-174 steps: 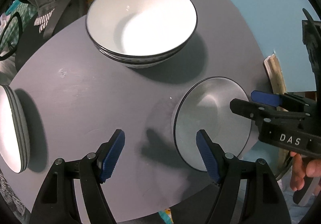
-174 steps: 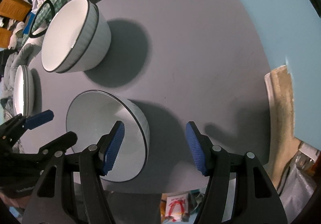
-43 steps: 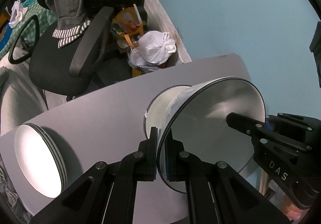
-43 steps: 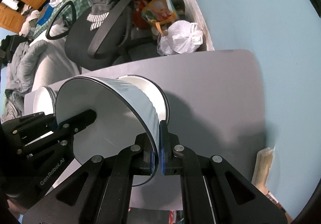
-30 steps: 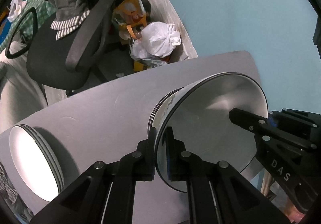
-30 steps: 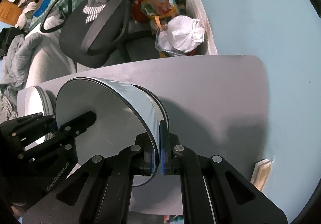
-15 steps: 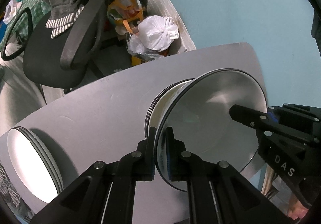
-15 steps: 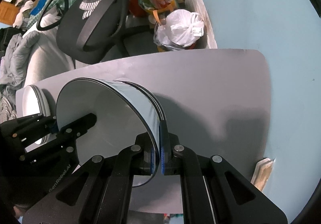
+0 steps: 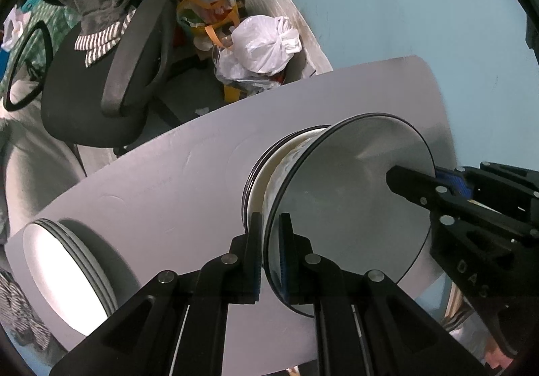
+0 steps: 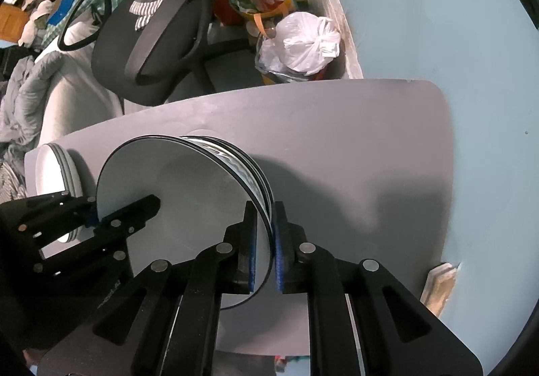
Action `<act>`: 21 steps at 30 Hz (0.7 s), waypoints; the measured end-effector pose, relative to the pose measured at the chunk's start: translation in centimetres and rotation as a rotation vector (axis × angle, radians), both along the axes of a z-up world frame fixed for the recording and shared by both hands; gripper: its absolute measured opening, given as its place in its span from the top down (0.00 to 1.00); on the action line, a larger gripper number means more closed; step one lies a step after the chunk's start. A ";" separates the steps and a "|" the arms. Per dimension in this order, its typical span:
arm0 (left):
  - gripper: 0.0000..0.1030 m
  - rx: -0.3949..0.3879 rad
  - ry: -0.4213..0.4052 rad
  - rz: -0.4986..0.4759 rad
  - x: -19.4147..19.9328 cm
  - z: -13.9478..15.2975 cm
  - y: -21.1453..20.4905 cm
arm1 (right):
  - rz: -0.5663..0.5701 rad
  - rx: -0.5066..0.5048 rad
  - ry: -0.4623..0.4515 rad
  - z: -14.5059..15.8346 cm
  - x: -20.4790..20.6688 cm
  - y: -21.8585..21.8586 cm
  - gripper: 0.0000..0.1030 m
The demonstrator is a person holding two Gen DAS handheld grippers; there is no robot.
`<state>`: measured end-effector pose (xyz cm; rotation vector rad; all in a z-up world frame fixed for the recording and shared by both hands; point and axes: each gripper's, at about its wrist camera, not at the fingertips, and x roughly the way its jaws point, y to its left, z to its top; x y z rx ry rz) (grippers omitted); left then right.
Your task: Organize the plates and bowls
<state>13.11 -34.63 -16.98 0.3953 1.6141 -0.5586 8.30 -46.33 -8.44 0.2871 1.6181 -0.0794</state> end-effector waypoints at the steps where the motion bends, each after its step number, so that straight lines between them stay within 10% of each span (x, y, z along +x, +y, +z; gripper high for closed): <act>1: 0.91 0.011 -0.005 -0.014 -0.1 0.1 -0.2 | -0.001 -0.003 0.001 -0.1 0.0 0.0 0.89; 12: 0.86 0.066 -0.018 -0.066 -0.4 0.7 -0.8 | -0.047 0.023 -0.010 -0.3 -0.6 -0.8 0.88; 15: 0.59 0.098 -0.053 -0.077 -0.4 1.0 -0.9 | -0.063 0.039 -0.015 -0.4 -0.7 -0.9 0.88; 21: 0.57 0.099 -0.071 -0.088 -0.4 1.0 -0.4 | -0.071 0.049 -0.025 -0.2 -0.8 -0.7 0.88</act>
